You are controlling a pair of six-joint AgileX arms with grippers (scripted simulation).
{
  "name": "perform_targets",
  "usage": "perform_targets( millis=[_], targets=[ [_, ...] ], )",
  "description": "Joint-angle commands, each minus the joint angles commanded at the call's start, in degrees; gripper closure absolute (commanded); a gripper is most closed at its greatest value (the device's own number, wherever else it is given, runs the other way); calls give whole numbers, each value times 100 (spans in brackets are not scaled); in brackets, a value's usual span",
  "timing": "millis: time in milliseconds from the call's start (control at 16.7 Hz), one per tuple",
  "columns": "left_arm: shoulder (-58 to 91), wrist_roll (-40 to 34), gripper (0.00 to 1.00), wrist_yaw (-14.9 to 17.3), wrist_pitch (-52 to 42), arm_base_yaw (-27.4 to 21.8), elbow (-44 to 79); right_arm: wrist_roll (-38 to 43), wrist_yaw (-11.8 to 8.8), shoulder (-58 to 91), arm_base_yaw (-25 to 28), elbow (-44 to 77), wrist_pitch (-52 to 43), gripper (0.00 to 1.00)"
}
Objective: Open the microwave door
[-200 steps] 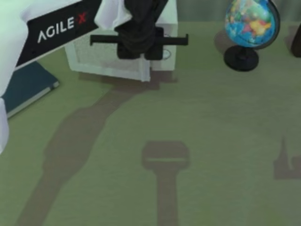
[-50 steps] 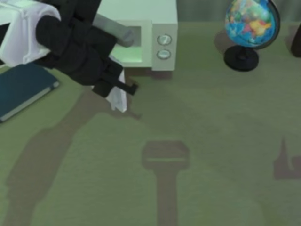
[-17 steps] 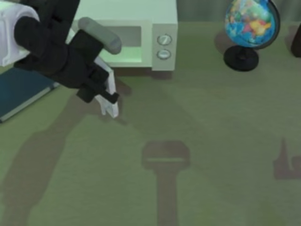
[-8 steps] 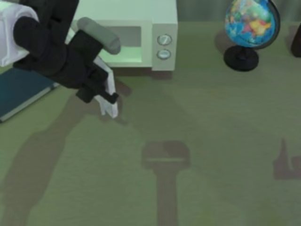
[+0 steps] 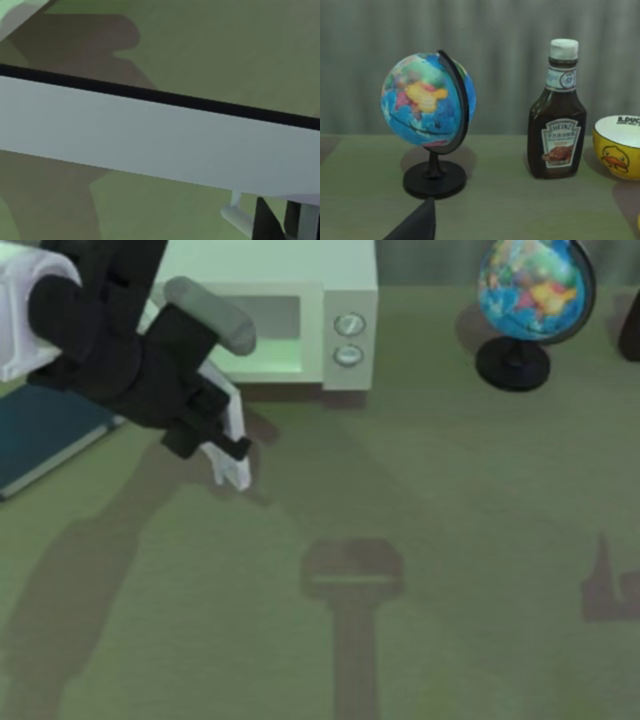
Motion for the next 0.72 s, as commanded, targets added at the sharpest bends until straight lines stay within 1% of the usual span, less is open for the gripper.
perform_targets(
  millis=[360,540,720],
  targets=[
    [14,6,100,34,-5,-11,-16,0,0,0,0,0,0,0],
    [-29,272,100,161,-66,100,-22,0,0,0,0,0,0,0],
    [-49,705,100,351,-224,283,-116,0,0,0,0,0,0,0]
  ],
)
